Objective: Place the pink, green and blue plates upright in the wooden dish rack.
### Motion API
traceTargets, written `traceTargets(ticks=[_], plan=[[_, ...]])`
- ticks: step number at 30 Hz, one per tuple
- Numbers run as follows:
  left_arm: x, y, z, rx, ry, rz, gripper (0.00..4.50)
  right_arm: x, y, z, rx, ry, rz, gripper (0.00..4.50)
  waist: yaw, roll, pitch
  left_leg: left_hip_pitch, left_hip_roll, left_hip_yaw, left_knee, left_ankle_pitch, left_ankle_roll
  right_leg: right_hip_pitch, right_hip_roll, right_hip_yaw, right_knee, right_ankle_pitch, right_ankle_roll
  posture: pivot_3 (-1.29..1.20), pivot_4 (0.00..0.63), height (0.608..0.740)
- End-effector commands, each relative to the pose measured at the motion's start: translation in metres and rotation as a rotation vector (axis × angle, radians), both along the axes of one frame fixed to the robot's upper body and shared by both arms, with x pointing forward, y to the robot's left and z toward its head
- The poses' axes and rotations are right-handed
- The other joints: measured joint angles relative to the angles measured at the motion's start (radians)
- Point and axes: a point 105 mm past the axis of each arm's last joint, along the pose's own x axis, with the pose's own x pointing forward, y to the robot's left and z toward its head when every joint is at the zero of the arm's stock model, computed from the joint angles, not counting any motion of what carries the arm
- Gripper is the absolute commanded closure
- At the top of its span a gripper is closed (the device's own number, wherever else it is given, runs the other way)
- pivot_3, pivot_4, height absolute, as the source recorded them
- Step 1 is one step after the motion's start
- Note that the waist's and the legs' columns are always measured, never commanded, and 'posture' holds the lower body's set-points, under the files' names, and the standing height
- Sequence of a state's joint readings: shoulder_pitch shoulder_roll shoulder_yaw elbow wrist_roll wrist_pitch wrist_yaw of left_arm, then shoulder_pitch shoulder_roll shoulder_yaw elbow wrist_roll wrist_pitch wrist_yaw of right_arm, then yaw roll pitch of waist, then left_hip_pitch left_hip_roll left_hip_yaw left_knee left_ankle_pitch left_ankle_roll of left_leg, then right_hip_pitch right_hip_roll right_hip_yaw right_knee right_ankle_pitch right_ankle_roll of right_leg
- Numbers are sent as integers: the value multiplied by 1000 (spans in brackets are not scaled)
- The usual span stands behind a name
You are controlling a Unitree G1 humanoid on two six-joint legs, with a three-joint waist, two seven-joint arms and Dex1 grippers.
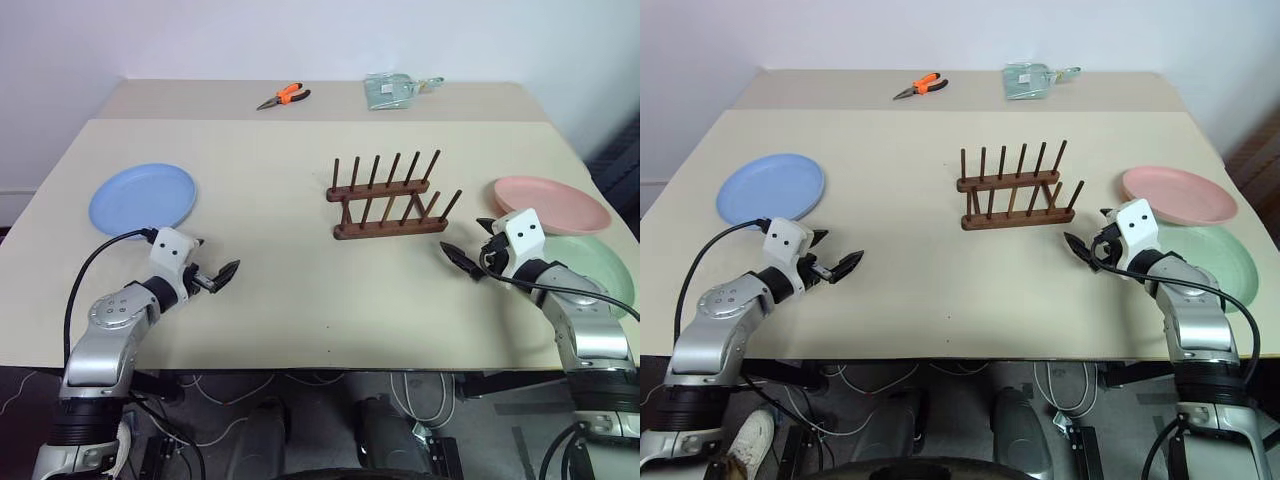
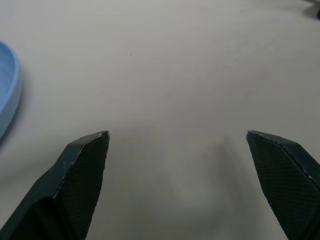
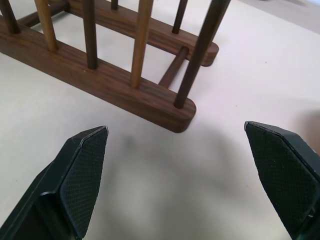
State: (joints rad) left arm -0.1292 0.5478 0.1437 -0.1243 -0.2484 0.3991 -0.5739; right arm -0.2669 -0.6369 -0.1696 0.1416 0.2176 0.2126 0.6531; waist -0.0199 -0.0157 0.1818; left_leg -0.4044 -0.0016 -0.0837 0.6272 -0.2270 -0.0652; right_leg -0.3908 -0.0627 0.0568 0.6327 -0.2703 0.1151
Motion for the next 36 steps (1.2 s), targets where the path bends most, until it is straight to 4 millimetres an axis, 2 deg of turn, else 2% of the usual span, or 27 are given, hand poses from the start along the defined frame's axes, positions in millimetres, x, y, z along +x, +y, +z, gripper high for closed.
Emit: traceTargets(ticks=[1, 15, 18, 20, 23, 28, 33, 36], plan=[[-1, -3, 10, 6, -38, -7, 0, 8, 5, 20, 0, -76, 8, 25, 0, 0, 0, 0, 0, 0, 0, 0, 0, 0, 0, 0, 0, 0, 0, 0, 150, 740], [12, -13, 10, 24, -21, -88, 0, -3, 5, 12, -7, -76, -13, 25, 0, 0, 0, -1, 0, 0, 0, 0, 0, 0, 0, 0, 0, 0, 0, 0, 150, 740], [22, -38, 5, 36, 21, -244, 0, -21, 6, 3, 15, -25, 4, 25, 8, 0, 0, 0, 0, -1, 0, 0, 0, 0, 1, -1, 0, 0, 1, 0, 150, 740], [29, -59, 5, 58, 24, -363, 0, -30, 13, 1, 35, 3, 31, 25, 9, 0, 0, -1, 0, -1, 1, 0, 0, 0, 0, -1, 0, 0, 1, 0, 150, 740], [50, -103, 4, 77, 29, -537, 0, -37, 24, 1, 34, 1, 50, 25, 12, 0, 0, -2, -1, -1, 3, 0, 0, 1, 0, -1, 0, 0, 1, 0, 150, 740], [68, -151, -7, 110, 64, -677, 0, -45, 35, 2, 38, -23, 29, 25, 0, -1, 0, -3, -1, -1, 2, 0, 1, 0, 0, -1, -2, 2, 3, 0, 150, 740], [73, -173, -18, 152, 97, -730, 0, -52, 39, 2, 47, -44, -10, 25, 2, -1, 0, -3, -1, -1, 1, 0, 1, -2, 1, -1, 0, 2, 4, 0, 150, 740], [77, -184, -17, 137, 95, -728, 0, -56, 38, 0, 51, -47, -33, 25, 7, -1, 0, -3, -1, -1, 2, 0, 1, 0, 0, -1, -1, 2, 5, 0, 150, 740]])
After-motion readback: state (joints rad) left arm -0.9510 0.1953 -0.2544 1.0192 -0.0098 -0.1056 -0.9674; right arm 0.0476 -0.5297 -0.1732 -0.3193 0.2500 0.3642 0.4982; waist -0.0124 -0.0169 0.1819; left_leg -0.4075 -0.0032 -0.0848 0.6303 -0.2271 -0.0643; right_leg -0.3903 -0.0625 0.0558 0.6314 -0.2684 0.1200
